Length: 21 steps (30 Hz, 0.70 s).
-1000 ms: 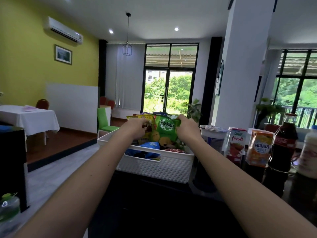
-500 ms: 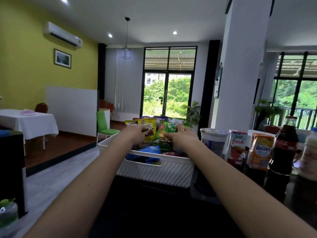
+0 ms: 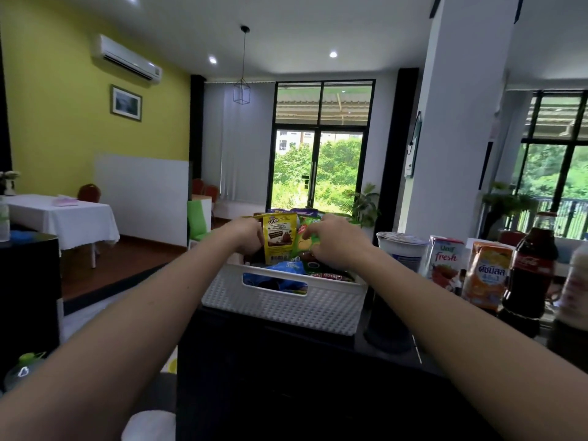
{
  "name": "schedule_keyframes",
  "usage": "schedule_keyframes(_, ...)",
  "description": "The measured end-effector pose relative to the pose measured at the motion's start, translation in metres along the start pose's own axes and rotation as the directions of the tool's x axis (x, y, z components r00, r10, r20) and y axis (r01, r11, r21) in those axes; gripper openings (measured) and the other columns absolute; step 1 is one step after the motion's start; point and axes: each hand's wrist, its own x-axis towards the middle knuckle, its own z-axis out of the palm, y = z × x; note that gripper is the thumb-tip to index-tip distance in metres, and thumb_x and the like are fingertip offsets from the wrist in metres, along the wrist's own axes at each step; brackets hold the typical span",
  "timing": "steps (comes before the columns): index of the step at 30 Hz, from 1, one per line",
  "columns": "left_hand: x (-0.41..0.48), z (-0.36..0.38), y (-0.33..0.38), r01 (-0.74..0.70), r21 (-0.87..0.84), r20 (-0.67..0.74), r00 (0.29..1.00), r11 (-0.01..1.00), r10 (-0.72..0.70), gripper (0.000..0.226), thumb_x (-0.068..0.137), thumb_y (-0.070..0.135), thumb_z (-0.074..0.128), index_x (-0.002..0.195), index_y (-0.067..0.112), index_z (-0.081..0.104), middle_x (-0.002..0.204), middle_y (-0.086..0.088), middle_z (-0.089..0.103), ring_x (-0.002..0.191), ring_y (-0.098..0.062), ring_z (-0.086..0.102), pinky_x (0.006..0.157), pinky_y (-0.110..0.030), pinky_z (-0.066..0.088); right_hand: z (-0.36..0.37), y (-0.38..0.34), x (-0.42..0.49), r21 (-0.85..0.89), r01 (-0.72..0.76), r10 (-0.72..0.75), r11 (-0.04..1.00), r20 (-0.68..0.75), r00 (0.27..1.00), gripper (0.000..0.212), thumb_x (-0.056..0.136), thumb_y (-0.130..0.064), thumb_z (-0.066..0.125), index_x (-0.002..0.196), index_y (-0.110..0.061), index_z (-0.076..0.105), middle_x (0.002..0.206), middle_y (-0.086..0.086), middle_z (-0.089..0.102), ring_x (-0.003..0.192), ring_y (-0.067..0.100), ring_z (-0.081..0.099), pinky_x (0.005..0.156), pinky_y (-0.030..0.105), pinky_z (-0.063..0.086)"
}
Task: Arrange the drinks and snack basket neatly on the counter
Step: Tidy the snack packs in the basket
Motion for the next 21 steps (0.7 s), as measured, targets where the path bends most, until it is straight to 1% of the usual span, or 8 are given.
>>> schedule_keyframes(3,-0.007,-0.006,-0.004,-0.045,0.124,0.455,0.890,0.991,-0.016,0.040,0.096,0.015,0.047,0.136,0.018,0.051,0.135,-0.004,0.052,0.117,-0.021,0.054,0.099,-0.034,0.047,-0.012,-0.008,-0.004,0.076,0.033,-0.055,0.997,0.304,0.951,0.032,0.093,-0.025,0.053,0.124,-0.022,0.059,0.127,0.003,0.057,0.103,0.020,0.055,0.090,0.033,0.049)
schedule_keyframes(5,-0.012,-0.004,-0.004,-0.046,0.103,0.500,0.866,0.994,-0.012,0.044,0.097,0.013,0.043,0.141,0.018,0.045,0.142,-0.005,0.046,0.129,-0.022,0.045,0.107,-0.035,0.040,-0.018,-0.013,-0.009,0.095,-0.051,-0.020,0.994,0.626,0.780,0.042,0.097,-0.026,0.049,0.138,-0.017,0.047,0.137,0.006,0.048,0.111,0.022,0.051,0.086,0.031,0.046)
schedule_keyframes(7,-0.015,0.002,-0.004,-0.062,0.057,0.420,0.907,0.996,0.032,0.040,0.100,0.016,0.039,0.138,0.014,0.049,0.141,-0.007,0.047,0.128,-0.022,0.045,0.105,-0.032,0.037,-0.019,-0.016,-0.013,0.075,-0.110,0.019,0.991,0.736,0.676,0.049,0.100,-0.029,0.043,0.146,-0.014,0.034,0.147,0.009,0.037,0.127,0.026,0.043,0.088,0.031,0.041)
schedule_keyframes(10,-0.016,0.008,-0.005,-0.081,-0.152,0.206,0.972,0.985,0.112,0.035,0.099,0.025,0.044,0.126,0.011,0.061,0.131,-0.008,0.057,0.110,-0.019,0.054,0.096,-0.029,0.041,-0.010,-0.015,-0.014,0.113,-0.108,-0.001,0.988,0.692,0.722,0.051,0.101,-0.035,0.039,0.149,-0.018,0.028,0.153,0.008,0.028,0.139,0.027,0.031,0.101,0.032,0.030)
schedule_keyframes(14,-0.037,-0.006,0.003,-0.121,-0.648,0.233,0.908,0.752,0.347,0.032,0.095,0.032,0.052,0.127,0.032,0.052,0.131,0.004,0.050,0.118,-0.014,0.048,0.098,-0.032,0.040,0.005,-0.011,-0.006,0.066,-0.060,0.003,0.996,0.648,0.762,0.052,0.098,-0.039,0.048,0.144,-0.018,0.039,0.150,0.008,0.037,0.136,0.027,0.036,0.111,0.039,0.029)
schedule_keyframes(16,-0.043,-0.011,0.010,-0.118,-0.644,0.305,0.867,0.756,0.395,0.035,0.091,0.037,0.057,0.125,0.043,0.048,0.133,0.006,0.046,0.120,-0.015,0.046,0.096,-0.032,0.041,0.009,-0.010,-0.004,0.060,-0.035,-0.006,0.998,0.579,0.815,0.044,0.097,-0.028,0.051,0.139,-0.016,0.047,0.142,0.009,0.047,0.128,0.027,0.045,0.106,0.038,0.036)
schedule_keyframes(18,-0.043,-0.008,0.017,-0.133,-0.504,0.371,0.859,0.853,0.353,0.047,0.092,0.032,0.058,0.135,0.038,0.042,0.132,0.002,0.043,0.115,-0.016,0.047,0.100,-0.033,0.041,0.009,-0.009,-0.005,0.073,-0.039,-0.003,0.997,0.500,0.866,0.038,0.094,-0.021,0.054,0.132,-0.014,0.055,0.133,0.009,0.056,0.119,0.027,0.053,0.099,0.035,0.042)
schedule_keyframes(21,-0.037,-0.001,0.018,-0.061,-0.433,0.290,0.935,0.899,0.203,0.050,0.090,0.025,0.062,0.138,0.025,0.045,0.125,-0.007,0.050,0.100,-0.019,0.054,0.094,-0.033,0.046,0.009,-0.006,-0.010,0.076,-0.073,0.044,0.994,0.332,0.942,0.031,0.091,-0.017,0.056,0.120,-0.014,0.066,0.122,0.006,0.064,0.111,0.025,0.059,0.092,0.032,0.049)
